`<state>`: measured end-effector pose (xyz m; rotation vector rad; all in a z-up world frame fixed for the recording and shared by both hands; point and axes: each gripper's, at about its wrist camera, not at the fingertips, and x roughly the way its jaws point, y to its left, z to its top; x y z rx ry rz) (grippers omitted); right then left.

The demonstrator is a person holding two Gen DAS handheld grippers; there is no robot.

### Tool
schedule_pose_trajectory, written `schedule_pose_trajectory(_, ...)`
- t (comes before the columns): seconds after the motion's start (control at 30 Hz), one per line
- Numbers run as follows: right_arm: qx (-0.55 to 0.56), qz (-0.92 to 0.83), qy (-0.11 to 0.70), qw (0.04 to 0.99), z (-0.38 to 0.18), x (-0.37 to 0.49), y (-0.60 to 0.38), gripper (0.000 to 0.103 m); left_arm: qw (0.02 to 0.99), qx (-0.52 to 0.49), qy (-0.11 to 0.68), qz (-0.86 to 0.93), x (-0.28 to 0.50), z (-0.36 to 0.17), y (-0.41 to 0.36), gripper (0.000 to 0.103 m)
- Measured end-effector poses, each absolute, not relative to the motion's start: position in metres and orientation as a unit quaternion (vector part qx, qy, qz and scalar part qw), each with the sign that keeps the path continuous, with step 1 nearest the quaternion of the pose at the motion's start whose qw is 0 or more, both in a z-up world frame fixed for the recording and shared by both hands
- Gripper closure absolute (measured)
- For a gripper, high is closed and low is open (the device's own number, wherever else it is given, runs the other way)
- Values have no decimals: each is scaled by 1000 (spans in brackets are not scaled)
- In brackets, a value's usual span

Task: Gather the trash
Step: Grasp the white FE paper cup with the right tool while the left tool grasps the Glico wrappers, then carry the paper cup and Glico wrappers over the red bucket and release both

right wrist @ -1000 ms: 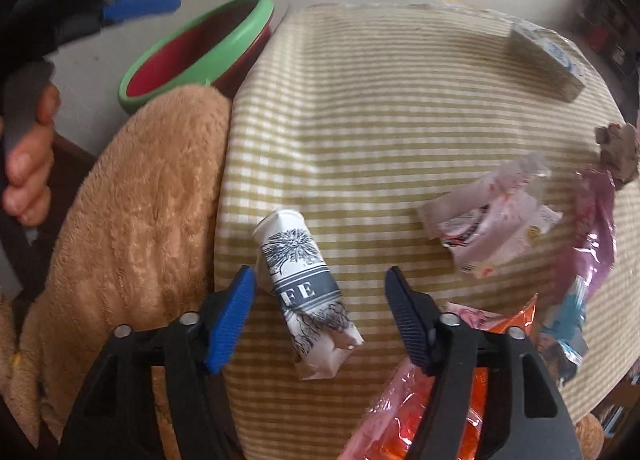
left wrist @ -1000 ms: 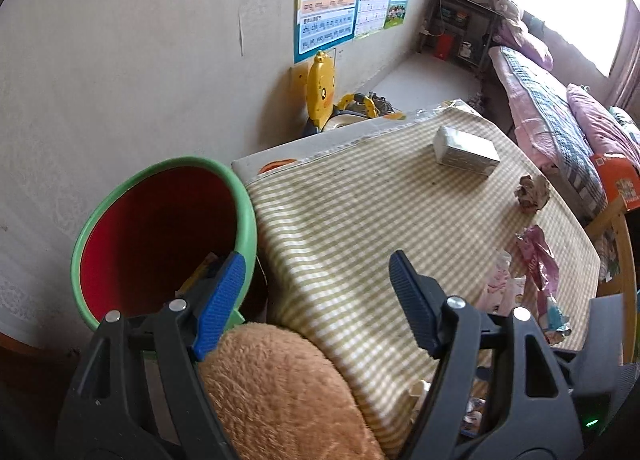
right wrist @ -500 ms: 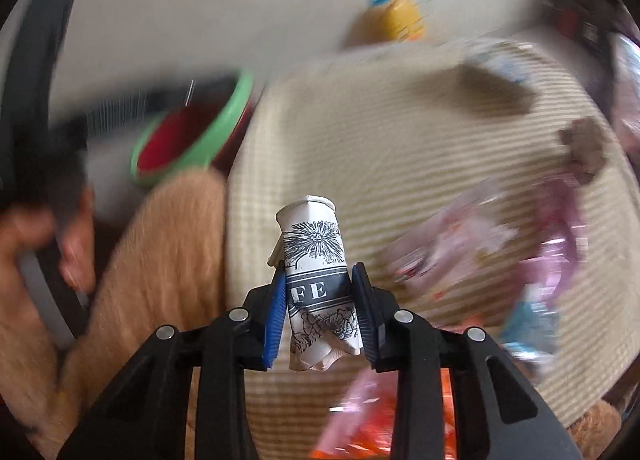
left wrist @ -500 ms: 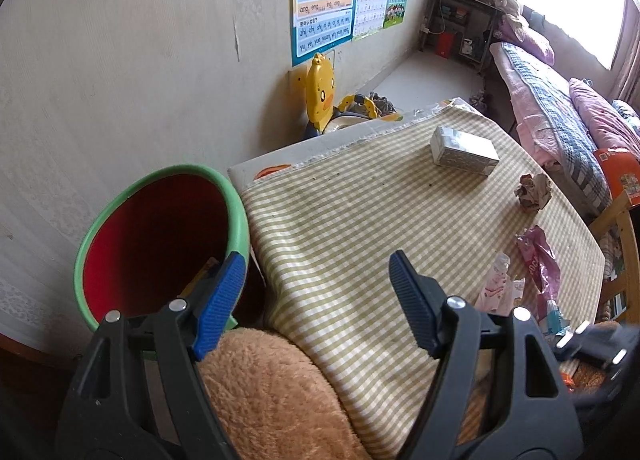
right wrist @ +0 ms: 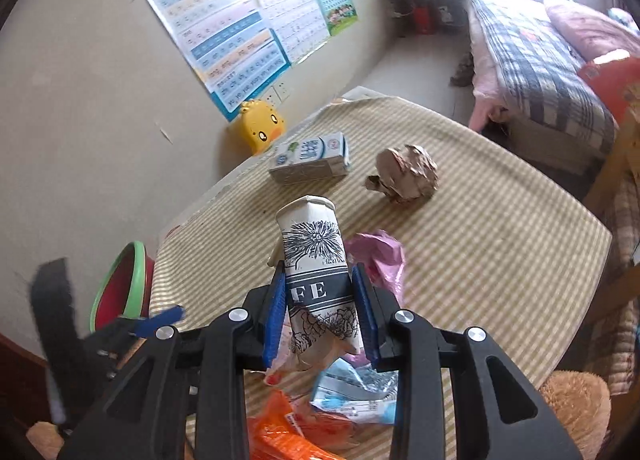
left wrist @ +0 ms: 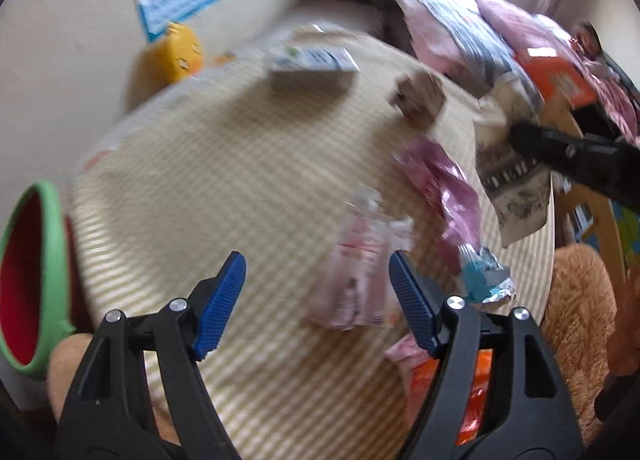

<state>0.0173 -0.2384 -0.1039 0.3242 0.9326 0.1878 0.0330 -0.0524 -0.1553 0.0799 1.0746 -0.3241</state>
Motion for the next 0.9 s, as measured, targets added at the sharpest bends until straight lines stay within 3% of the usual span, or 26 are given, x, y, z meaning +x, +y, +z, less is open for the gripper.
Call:
schedule_pose_trajectory(0.37, 196, 93, 456, 863, -124, 15, -258, 72, 798, 26, 582, -153, 66, -207, -77, 36)
schedule_pose_trajectory(0.43, 200, 94, 459, 861, -126, 15, -258, 72, 800, 32, 580, -151, 64, -207, -81, 40)
schedule_pose_trajectory(0.57, 204, 97, 459, 859, -127, 14, -257, 72, 802, 34, 576, -155, 64, -203, -82, 76)
schedule_pose_trajectory(0.63, 201, 98, 459, 860, -126, 14, -255, 72, 803, 25, 574, -155, 62, -201, -78, 81)
schedule_pose_trajectory(0.9, 195, 103, 449, 866, -118, 10, -247, 72, 841, 4, 528, -122, 46, -162, -52, 83)
